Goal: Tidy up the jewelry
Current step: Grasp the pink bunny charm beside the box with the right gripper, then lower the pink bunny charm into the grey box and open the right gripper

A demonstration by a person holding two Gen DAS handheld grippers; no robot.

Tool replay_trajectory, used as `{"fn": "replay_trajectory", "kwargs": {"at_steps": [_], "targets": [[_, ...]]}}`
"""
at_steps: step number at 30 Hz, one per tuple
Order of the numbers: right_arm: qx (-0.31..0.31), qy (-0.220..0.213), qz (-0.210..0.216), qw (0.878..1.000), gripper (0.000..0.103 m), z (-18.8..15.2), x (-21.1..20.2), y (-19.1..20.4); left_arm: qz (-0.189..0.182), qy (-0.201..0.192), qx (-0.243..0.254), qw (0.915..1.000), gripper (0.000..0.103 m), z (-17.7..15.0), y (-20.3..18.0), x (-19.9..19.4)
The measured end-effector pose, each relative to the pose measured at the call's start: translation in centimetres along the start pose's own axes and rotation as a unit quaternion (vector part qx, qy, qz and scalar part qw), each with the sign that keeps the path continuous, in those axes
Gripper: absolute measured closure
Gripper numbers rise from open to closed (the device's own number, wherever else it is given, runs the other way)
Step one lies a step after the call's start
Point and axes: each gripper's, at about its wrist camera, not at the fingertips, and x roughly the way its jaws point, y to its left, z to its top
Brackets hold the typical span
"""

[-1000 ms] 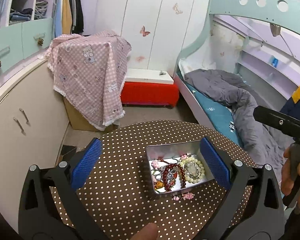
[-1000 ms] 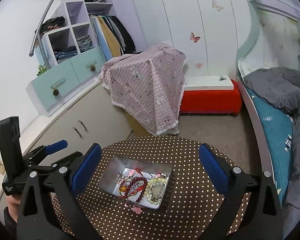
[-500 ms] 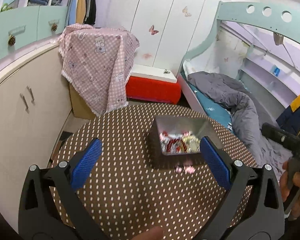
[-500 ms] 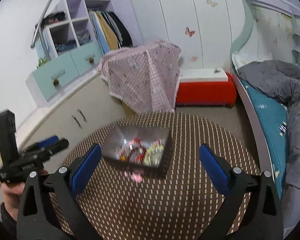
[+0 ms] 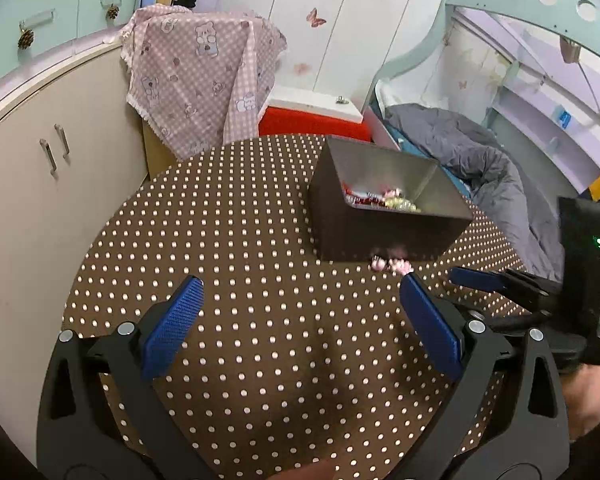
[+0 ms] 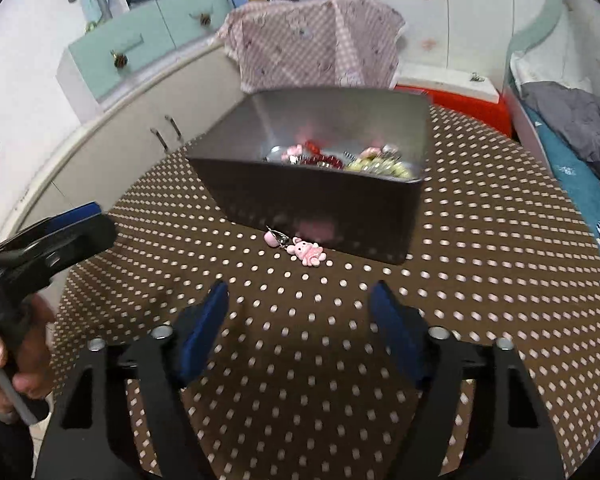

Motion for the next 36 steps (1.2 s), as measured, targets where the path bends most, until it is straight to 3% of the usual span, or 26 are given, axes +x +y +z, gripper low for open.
{"fn": "replay_trajectory", "kwargs": {"at_steps": [10,13,15,27,34,36], "targets": [[-0.054,-0.006,-0.019,0.998,0.052,1.2,3.2,1.3,0.008,0.019,-0.008,0.9997,0.007,-1.1,0.7,1.2],[-0.079,-0.003,-0.028,0.996,0.07,0.9,3.3,1.5,0.011,0.02,-0.01,0.9997,0.007,-1.0,1.1,1.3],[-0.084,-0.002,-0.025,0.996,0.088,0.7,3.2,1.2,0.012,0.02,-0.013,0.9996,0.007,-1.0,1.3,1.4],[-0.062,-0.01,0.007,0.998,0.089,-2.2,-0.2,0.0,0.01,0.011,-0.016,0.9998,0.007,0.4,1.1,2.0],[-0.054,-0.038,0.006,0.998,0.089,-1.8,-3.8,-1.0,0.019,-0.045,-0.023,0.9985,0.007,5.1,-0.2,1.9],[-0.051,-0.047,0.008,0.998,0.089,-1.4,-4.9,-1.2,0.031,-0.044,-0.021,0.9983,0.007,6.6,-0.7,3.1]]}}
